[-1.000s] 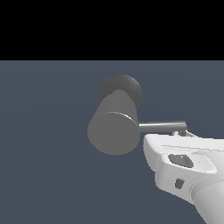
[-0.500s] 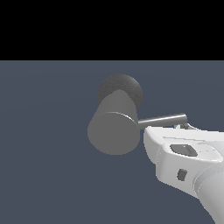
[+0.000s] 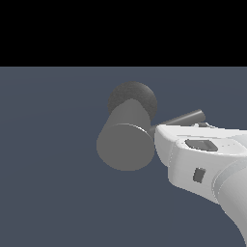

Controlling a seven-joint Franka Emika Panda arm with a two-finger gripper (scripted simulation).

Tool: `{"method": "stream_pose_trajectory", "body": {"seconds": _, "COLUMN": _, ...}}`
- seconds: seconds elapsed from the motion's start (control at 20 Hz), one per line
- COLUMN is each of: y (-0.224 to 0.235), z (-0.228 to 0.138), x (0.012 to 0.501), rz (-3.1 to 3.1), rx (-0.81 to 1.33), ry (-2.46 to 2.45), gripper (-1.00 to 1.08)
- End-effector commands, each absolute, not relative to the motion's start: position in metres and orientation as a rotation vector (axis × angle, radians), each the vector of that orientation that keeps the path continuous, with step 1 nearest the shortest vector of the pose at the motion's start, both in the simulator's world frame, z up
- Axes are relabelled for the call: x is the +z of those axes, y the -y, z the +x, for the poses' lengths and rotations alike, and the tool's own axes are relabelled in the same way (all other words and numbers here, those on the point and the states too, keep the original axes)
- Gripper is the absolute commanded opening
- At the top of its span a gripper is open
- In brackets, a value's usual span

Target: Turn on the faucet by rotating a designated handle.

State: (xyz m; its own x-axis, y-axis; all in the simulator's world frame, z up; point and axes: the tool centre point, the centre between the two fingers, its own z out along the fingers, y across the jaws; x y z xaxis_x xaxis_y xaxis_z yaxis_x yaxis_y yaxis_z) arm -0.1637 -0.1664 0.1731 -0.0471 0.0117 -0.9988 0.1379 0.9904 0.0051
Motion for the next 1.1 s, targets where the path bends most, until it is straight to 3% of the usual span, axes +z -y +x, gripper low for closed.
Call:
{"method": "stream_pose_trajectory", "body": {"seconds": 0.0, "y": 0.152, "z": -0.158, "x": 0.201, "rz": 0.095, "rx": -0.089, "ry": -1.570, "gripper": -1.00}}
{"method": "stream_pose_trajectory", "body": {"seconds": 0.1, "y": 0.167, "z": -0.162, "x": 0.174, "rz": 0.117, "rx": -0.105, "ry": -1.619, "gripper": -1.00}}
{"method": "stream_pose_trajectory", "body": {"seconds": 1.05, "y": 0.123, "z": -0.155, "x": 0.234, "rz": 0.100, "rx": -0.092, "ry": -1.581, "gripper": -1.00}}
